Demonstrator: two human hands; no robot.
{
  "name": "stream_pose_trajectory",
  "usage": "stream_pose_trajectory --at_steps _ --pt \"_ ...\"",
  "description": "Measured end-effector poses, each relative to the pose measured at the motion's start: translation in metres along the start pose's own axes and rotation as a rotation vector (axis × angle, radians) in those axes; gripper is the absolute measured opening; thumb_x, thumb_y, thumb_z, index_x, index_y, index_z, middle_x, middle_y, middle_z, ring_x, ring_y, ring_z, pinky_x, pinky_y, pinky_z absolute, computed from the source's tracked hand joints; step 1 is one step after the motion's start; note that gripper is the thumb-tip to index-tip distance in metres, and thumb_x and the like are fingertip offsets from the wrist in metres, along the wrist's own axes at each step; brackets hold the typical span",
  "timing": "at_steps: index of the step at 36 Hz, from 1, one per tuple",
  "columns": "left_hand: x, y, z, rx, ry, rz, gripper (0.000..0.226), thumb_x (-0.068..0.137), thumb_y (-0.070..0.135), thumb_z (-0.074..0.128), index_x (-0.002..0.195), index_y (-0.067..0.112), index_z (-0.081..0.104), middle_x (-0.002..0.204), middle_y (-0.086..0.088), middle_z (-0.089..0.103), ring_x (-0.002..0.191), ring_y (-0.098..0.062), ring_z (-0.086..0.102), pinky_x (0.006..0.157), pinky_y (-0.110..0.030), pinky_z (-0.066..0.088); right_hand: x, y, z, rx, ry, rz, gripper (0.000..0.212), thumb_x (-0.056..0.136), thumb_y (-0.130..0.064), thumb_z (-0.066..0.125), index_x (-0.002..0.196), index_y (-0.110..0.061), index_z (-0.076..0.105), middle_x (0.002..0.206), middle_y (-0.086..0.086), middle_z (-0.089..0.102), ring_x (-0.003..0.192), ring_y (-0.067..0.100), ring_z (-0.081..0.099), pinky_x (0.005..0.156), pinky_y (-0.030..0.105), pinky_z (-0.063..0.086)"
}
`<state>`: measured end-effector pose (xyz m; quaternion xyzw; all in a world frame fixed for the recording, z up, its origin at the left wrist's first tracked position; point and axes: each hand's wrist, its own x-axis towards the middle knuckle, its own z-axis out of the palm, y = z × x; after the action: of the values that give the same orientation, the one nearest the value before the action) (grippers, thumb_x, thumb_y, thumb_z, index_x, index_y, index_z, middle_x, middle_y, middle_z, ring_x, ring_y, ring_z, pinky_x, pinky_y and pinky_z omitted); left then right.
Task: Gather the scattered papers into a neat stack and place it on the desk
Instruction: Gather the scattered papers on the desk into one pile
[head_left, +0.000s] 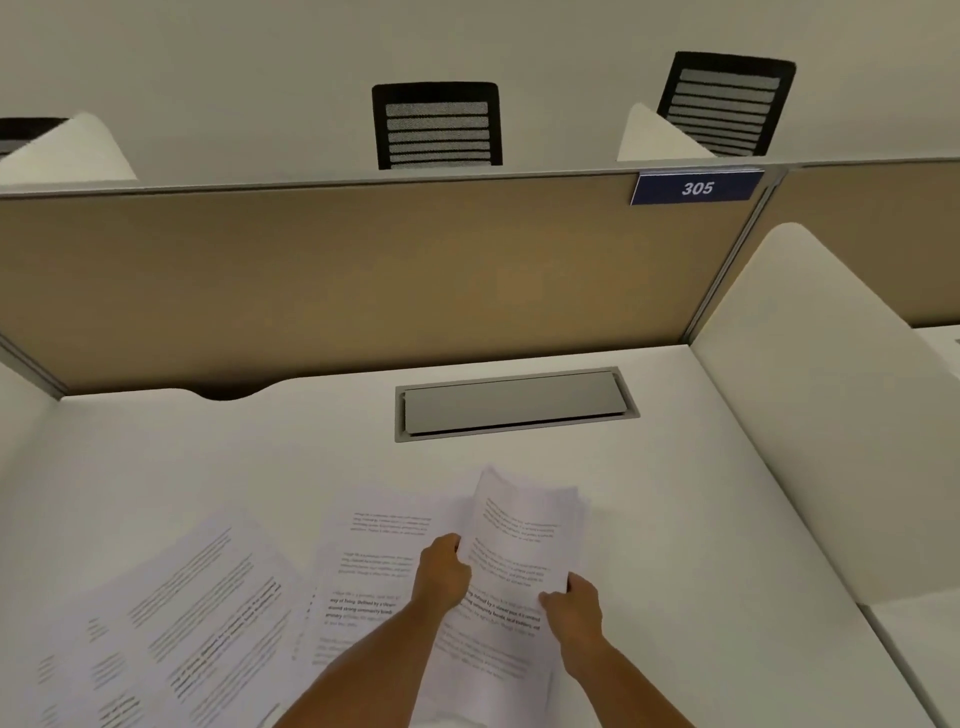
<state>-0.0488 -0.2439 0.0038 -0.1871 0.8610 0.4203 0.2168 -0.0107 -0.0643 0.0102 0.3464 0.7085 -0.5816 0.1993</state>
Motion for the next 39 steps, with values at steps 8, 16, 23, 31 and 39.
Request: stream_pose_trajectory --at_steps 8,16,23,31,39 --pt "0.026 -0.015 0.003 0.073 0.037 -0.048 0.031 0.092 0.001 0.052 0.121 0.006 0.061 0.123 -0.011 0.065 0.100 -0.022 0.063 0.088 -0.033 0.058 0.021 -0.006 0.018 -0.277 0.137 0.031 0.020 0.089 -0.002 0.052 0.102 -0.005 0.067 0.108 0.016 0.069 0.092 0.028 0.063 0.074 0.033 0.053" --pt "0.034 -0.019 0.002 0.206 0.078 -0.151 0.050 0.093 0.024 0.064 0.139 0.016 0.048 0.155 -0.010 0.022 0.137 -0.034 0.029 0.108 -0.042 0.042 0.031 -0.011 0.026 -0.479 0.192 0.218 0.052 0.087 -0.024 0.059 0.137 -0.016 0.046 0.140 0.016 0.032 0.120 0.032 0.041 0.108 0.042 0.039" --pt "0.037 -0.019 0.001 0.132 0.109 -0.172 0.046 0.092 0.023 0.066 0.134 0.008 0.054 0.152 -0.012 0.027 0.130 -0.034 0.044 0.107 -0.043 0.046 0.034 -0.014 0.034 -0.282 0.178 0.209 0.068 0.086 -0.014 0.065 0.145 -0.007 0.031 0.140 0.019 0.030 0.120 0.037 0.048 0.103 0.048 0.048" --pt "0.032 -0.014 -0.001 -0.054 0.104 -0.165 0.031 0.088 0.015 0.069 0.112 0.008 0.050 0.112 -0.014 0.067 0.096 -0.028 0.068 0.084 -0.044 0.060 0.035 -0.018 0.032 -0.044 0.163 0.219 0.082 0.088 -0.007 0.068 0.153 -0.008 0.018 0.147 0.024 0.035 0.119 0.039 0.053 0.085 0.042 0.048" --pt "0.018 -0.010 -0.003 -0.128 0.035 -0.084 0.054 0.092 0.009 0.065 0.137 0.014 0.036 0.136 -0.019 0.057 0.112 -0.032 0.064 0.096 -0.039 0.055 0.034 -0.011 0.020 0.053 0.063 0.300 0.073 0.090 -0.006 0.065 0.150 0.004 0.023 0.142 0.023 0.046 0.129 0.039 0.047 0.107 0.048 0.039"
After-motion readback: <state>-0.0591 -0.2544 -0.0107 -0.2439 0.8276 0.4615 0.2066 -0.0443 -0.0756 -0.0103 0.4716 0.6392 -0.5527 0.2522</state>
